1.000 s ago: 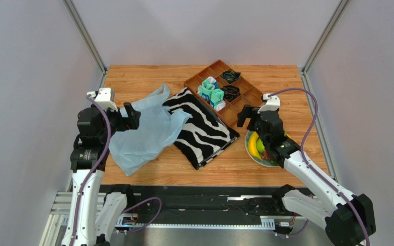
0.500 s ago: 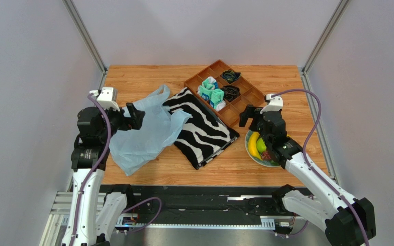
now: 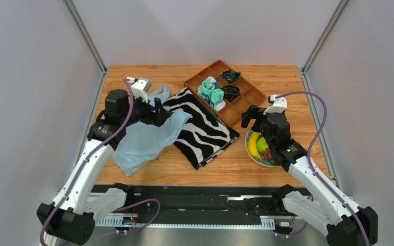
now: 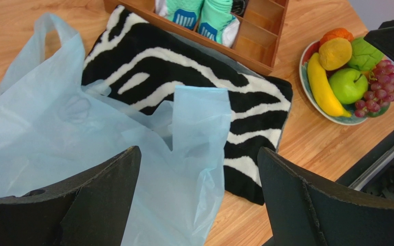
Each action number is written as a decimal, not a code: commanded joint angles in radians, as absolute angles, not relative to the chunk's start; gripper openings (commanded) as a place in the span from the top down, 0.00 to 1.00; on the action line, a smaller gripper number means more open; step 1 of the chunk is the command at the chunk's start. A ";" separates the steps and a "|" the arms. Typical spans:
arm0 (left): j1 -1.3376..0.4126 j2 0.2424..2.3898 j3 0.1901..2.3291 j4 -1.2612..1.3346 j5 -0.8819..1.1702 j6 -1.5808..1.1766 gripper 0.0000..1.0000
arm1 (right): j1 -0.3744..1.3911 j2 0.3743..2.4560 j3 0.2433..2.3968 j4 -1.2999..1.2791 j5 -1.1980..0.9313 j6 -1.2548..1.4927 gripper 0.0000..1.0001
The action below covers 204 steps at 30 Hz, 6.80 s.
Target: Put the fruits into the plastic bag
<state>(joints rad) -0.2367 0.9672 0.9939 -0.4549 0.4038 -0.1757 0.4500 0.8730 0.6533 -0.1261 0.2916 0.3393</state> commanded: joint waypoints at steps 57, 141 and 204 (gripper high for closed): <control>-0.485 0.700 0.861 -0.546 0.420 -0.087 1.00 | 0.701 1.514 0.965 0.333 -0.343 0.851 0.11; -0.485 0.960 0.959 -0.514 0.402 -0.268 0.35 | 0.839 1.528 1.088 0.353 -0.382 0.529 1.00; -0.483 0.658 0.910 -0.581 -0.235 -0.052 1.00 | 0.836 1.240 0.956 -0.066 -0.043 0.391 0.15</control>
<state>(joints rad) -0.4820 0.6128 0.8799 -0.5381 -0.1699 -0.0792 0.8326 1.3994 0.9451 -0.0170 -0.1085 0.4896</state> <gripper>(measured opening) 0.007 0.836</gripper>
